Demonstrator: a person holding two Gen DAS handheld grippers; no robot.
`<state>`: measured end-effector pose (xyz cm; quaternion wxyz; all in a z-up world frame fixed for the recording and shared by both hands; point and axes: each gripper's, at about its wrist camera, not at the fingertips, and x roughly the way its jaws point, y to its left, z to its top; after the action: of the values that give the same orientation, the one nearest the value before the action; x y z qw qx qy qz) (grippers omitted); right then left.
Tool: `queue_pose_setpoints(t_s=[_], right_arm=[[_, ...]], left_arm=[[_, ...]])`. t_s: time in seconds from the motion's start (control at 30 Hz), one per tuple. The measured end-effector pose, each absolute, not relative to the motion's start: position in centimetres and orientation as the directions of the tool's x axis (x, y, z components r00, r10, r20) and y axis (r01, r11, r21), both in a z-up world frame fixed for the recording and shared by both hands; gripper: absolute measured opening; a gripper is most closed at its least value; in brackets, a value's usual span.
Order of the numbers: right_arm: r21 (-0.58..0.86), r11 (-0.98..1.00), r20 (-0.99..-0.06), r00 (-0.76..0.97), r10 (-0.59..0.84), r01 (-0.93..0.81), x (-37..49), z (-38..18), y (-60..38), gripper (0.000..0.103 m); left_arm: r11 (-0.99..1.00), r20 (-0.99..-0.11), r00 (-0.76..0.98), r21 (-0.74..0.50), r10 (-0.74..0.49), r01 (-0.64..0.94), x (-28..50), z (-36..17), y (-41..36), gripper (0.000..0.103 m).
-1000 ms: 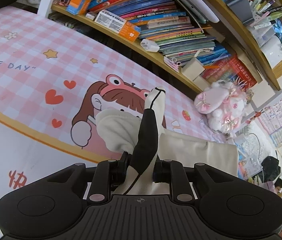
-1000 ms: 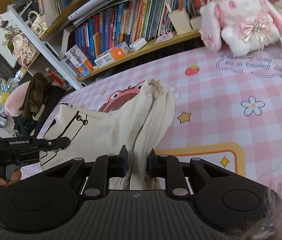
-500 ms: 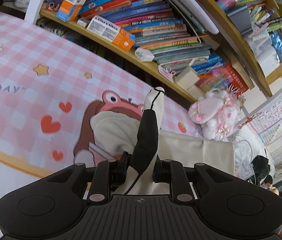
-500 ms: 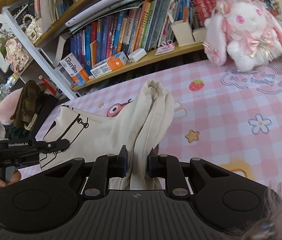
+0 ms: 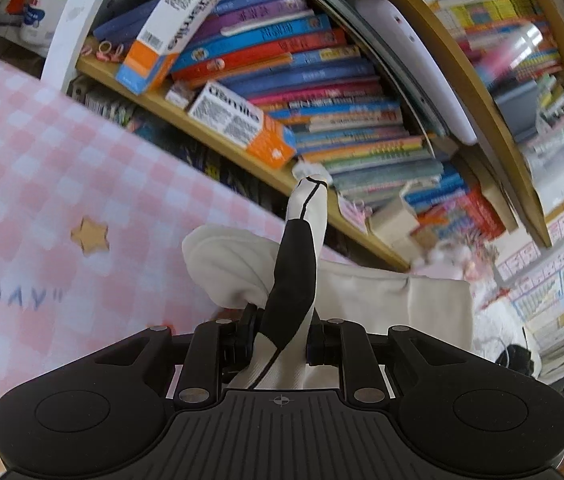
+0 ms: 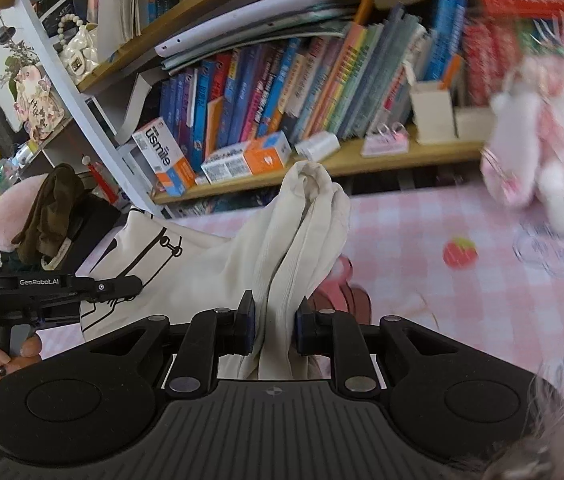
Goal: Fold clothes
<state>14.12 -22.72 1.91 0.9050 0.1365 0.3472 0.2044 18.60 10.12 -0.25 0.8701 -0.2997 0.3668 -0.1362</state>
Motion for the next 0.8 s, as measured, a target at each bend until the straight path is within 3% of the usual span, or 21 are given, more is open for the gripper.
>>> queue_pose_setpoints(t_s=[0.4, 0.8], right_arm=[[0.354, 0.888, -0.53, 0.72, 0.449, -0.293, 22.7, 0.9, -21.3, 0.017], [0.368, 0.893, -0.572, 0.695, 0.437, -0.258, 26.8, -2.9, -21.8, 0.017]], left_arm=[[0.789, -0.521, 0.715, -0.611, -0.466, 0.068, 27.2, -1.3, 11.3, 0.019], [0.782, -0.581, 0.673, -0.624, -0.457, -0.008, 29.9, -6.2, 11.9, 0.019]])
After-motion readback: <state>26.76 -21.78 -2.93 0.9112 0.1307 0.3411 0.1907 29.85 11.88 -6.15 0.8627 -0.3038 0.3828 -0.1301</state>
